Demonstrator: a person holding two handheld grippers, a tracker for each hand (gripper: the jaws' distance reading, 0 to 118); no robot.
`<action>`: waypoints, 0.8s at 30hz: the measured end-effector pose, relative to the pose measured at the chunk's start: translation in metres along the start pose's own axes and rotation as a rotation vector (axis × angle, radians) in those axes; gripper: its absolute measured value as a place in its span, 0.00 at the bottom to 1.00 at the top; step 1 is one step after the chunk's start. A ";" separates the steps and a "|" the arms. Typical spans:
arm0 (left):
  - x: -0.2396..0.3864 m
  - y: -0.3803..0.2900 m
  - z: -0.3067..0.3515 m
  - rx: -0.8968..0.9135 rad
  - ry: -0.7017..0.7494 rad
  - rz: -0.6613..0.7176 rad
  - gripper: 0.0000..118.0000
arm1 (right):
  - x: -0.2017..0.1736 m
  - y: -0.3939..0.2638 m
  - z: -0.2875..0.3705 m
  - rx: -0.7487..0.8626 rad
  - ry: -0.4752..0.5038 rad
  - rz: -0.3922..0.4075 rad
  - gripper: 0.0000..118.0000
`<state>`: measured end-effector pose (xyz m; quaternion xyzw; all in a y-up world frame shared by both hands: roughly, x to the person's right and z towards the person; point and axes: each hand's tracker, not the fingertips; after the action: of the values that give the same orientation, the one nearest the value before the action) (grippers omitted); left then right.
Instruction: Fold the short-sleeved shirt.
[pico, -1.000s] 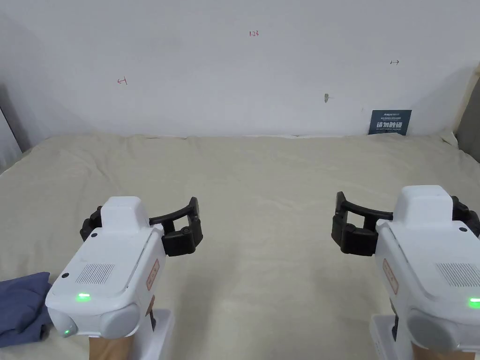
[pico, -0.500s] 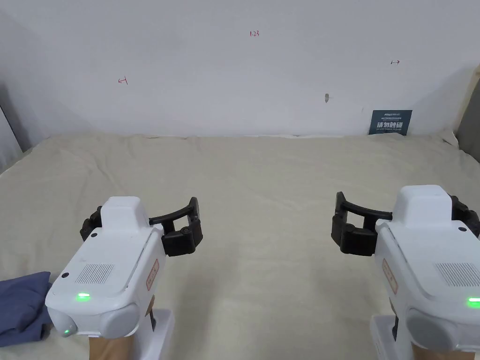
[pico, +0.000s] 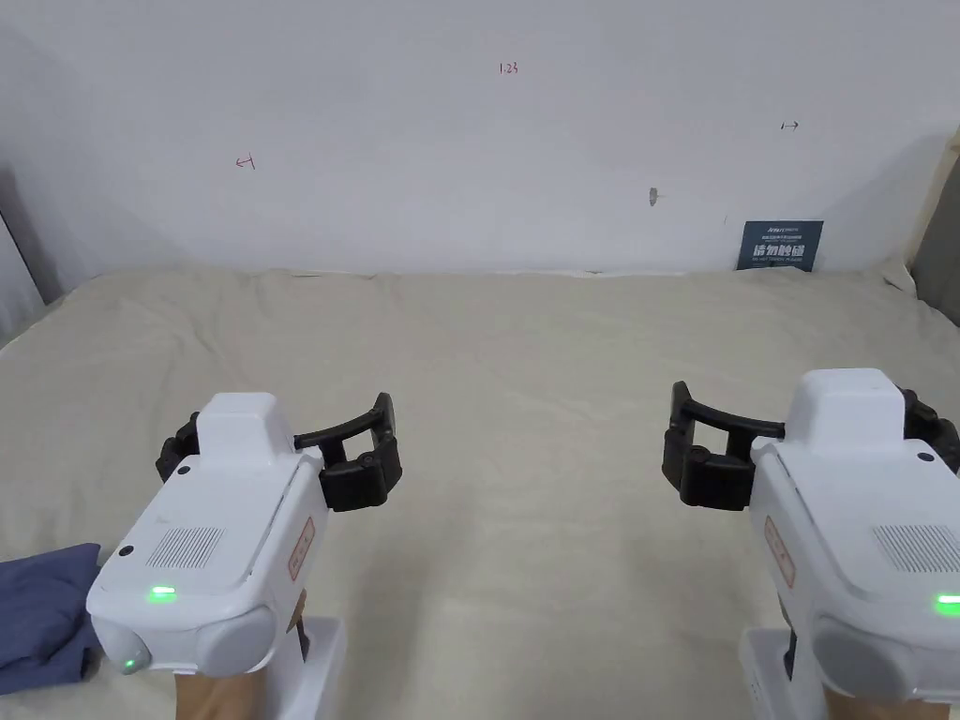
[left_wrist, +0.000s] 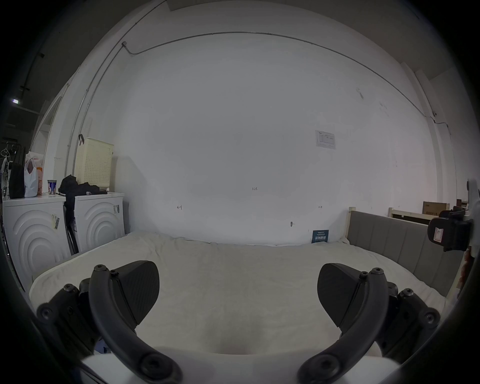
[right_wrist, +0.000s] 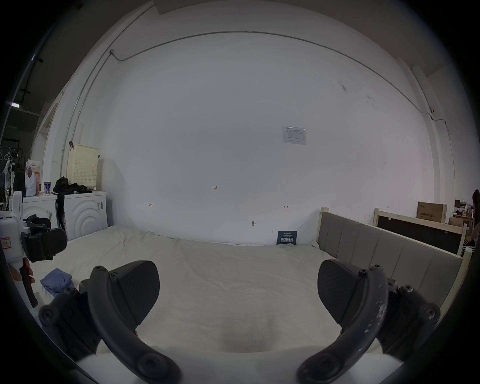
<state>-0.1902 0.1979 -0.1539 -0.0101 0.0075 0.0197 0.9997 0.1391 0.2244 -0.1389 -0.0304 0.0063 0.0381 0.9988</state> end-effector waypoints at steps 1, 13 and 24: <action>0.000 0.000 0.000 -0.001 0.000 -0.001 1.00 | 0.000 0.000 0.000 0.000 0.000 0.000 1.00; 0.001 0.002 0.002 0.002 -0.006 0.002 1.00 | 0.000 0.000 0.002 -0.008 -0.014 -0.006 1.00; -0.003 0.003 0.001 0.000 -0.009 0.028 1.00 | -0.009 0.014 -0.005 -0.241 -0.096 -0.086 1.00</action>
<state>-0.1930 0.2009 -0.1533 -0.0101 0.0030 0.0337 0.9994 0.1286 0.2368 -0.1442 -0.1484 -0.0477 -0.0027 0.9878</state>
